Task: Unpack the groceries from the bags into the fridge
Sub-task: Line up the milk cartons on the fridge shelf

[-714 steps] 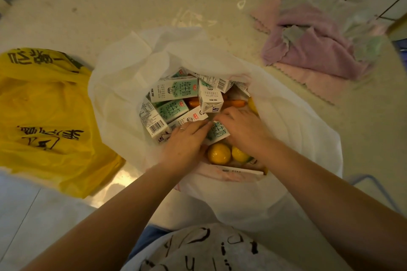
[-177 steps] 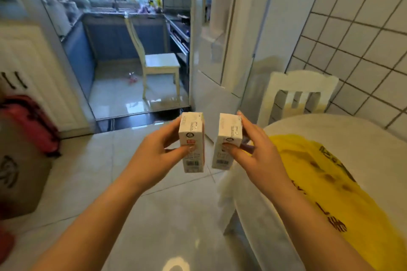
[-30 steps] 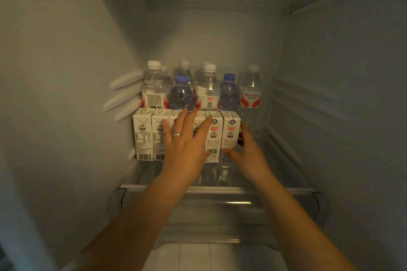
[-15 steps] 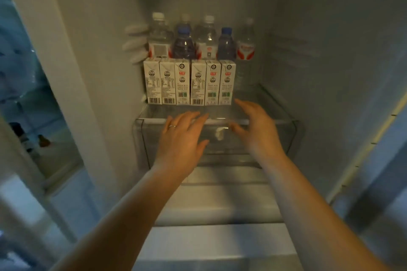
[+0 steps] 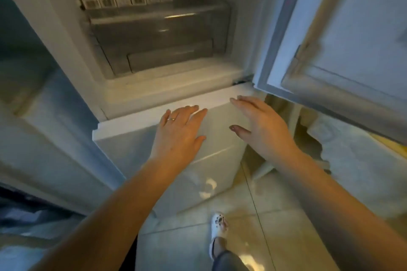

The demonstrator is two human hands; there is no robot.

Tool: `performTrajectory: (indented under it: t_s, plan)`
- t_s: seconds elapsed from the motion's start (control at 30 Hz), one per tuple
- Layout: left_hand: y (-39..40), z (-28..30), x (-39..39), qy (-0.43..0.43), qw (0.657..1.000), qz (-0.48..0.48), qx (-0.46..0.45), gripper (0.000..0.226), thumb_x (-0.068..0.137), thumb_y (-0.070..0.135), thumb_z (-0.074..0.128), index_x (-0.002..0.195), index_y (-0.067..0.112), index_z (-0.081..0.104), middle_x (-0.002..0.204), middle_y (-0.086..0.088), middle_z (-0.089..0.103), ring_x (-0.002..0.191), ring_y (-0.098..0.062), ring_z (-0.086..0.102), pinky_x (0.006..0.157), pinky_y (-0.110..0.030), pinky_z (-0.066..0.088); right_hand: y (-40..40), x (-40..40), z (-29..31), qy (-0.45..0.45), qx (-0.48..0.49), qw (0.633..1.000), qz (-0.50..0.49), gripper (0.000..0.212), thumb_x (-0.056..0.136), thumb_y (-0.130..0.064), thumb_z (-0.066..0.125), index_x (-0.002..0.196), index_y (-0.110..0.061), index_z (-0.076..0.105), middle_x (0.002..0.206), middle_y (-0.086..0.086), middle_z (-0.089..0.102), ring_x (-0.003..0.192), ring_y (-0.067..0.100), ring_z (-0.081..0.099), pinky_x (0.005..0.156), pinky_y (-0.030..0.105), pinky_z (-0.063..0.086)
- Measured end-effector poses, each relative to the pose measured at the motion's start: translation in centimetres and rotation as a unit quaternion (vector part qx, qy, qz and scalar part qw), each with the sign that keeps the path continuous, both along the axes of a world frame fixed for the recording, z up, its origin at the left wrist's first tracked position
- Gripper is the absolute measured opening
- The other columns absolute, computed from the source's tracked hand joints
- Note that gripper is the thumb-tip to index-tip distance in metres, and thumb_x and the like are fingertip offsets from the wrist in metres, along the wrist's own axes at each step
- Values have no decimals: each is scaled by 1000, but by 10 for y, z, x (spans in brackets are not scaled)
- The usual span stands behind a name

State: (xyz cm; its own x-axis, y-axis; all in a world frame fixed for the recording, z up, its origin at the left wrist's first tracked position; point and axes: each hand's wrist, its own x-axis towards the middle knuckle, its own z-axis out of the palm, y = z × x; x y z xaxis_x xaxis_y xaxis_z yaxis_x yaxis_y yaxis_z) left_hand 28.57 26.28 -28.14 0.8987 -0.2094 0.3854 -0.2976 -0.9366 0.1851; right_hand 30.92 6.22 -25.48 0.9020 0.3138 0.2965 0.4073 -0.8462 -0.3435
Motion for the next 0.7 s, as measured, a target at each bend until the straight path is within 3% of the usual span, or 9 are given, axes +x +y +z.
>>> performTrajectory:
  t_s: [0.17,0.3,0.4,0.53,0.7]
  plan:
    - [-52,-36,-49,66,994,-87,29,60,79,29,73,134,18,50,135,-5,52,123,-28,49,106,-51,30,-59,-83,-47,71,-7,995,-65,64,81,-28,70,139,-24,43,141,-2,44,128,19,41,103,35,40]
    - [-108,-59,-75,162,974,-148,53,60,89,36,60,142,25,37,145,3,39,133,-19,35,114,-42,18,-116,-140,-80,117,-12,984,-136,64,81,-33,69,139,-27,42,141,-3,44,128,18,41,100,34,40]
    - [-160,-70,-89,190,957,-206,73,59,89,38,58,142,26,36,143,5,40,131,-18,37,112,-38,23,-164,-179,-94,141,10,973,-184,63,81,-34,70,138,-26,44,140,-2,45,127,19,43,99,36,42]
    - [-248,-81,-104,213,935,-273,78,55,87,38,61,138,24,43,137,2,47,125,-21,43,104,-35,32,-243,-233,-107,178,41,946,-266,63,82,-34,68,139,-25,42,142,-1,42,128,18,42,101,36,42]
    - [-388,-94,-138,233,906,-346,69,53,88,39,61,136,23,45,136,0,49,125,-22,44,104,-36,32,-367,-302,-116,207,55,911,-354,64,82,-35,68,139,-23,42,142,2,42,129,20,40,103,33,36]
